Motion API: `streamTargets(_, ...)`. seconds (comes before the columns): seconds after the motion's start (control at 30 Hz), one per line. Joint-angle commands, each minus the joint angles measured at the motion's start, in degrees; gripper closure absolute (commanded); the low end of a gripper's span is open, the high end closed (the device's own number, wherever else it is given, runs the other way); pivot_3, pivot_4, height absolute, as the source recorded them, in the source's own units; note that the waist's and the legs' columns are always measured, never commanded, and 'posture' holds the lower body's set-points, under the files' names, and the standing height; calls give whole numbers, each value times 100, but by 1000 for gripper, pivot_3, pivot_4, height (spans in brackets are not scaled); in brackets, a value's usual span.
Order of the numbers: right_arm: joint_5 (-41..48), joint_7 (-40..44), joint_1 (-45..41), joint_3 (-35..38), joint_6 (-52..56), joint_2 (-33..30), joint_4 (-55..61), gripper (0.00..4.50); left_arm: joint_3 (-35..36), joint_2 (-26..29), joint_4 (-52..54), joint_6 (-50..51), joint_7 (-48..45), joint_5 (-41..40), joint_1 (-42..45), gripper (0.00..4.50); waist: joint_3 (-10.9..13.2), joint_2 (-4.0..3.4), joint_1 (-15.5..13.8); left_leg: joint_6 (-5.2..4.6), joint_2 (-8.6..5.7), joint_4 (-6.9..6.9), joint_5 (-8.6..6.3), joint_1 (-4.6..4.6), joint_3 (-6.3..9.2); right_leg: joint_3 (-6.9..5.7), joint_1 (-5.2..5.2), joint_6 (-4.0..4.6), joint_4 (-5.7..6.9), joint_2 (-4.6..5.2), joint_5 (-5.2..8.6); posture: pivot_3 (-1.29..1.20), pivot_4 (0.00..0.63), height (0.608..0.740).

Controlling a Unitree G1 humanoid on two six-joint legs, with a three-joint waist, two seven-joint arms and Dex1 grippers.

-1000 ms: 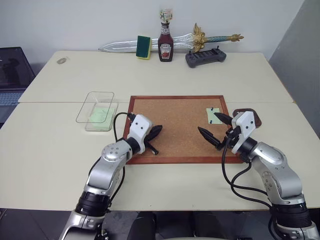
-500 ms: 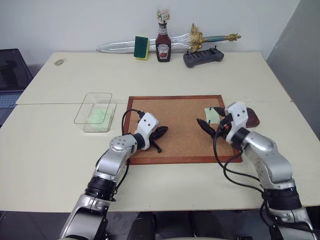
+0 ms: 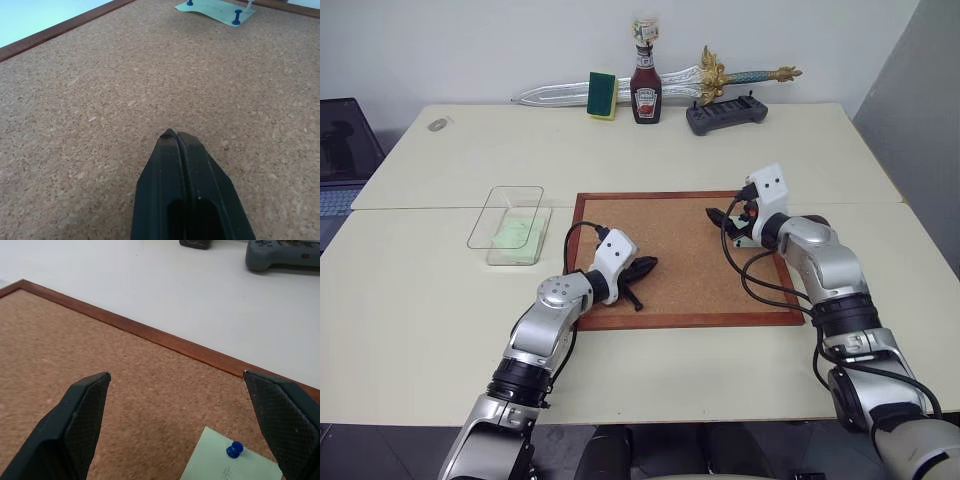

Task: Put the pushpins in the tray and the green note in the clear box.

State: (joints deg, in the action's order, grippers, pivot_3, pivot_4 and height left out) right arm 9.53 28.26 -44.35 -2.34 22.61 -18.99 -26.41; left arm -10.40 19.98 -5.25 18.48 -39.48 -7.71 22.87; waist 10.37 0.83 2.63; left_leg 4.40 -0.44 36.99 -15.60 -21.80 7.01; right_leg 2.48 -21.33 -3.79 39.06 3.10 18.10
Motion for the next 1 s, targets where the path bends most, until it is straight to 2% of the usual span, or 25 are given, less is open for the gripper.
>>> streamTargets(0.03, -61, 85, -186, 99, -373, 21, -348, 0, -108, 13, 83, 155, -87, 13, -156, 4454, 0, 0, 1, 0, 0, 0, 0, 0, 0, 0, 0, 0, 0, 0, 0, 0, 150, 740)
streamTargets(0.63, -214, -116, -216, 369, -888, -55, -1199, 0, -114, 19, 222, 174, -89, 31, -222, 4454, -1, -1, 41, 0, 0, 1, 0, 1, -2, 2, 1, 0, 1, 1, 0, 0, 150, 740)
streamTargets(0.73, -230, -123, -222, 385, -926, -69, -1231, 412, -116, 24, 234, 176, -91, 37, -228, 4500, -1, -1, 42, 0, 0, 1, 0, 1, -2, 2, 1, 0, 1, 1, 0, 0, 150, 740)
streamTargets(1.0, -326, -95, -201, 368, -957, -100, -1232, 2045, -121, 28, 249, 167, -88, 49, -247, 4500, -1, -1, 42, 0, 0, 1, 0, 1, -2, 2, 1, 0, 1, 1, 0, 0, 150, 740)
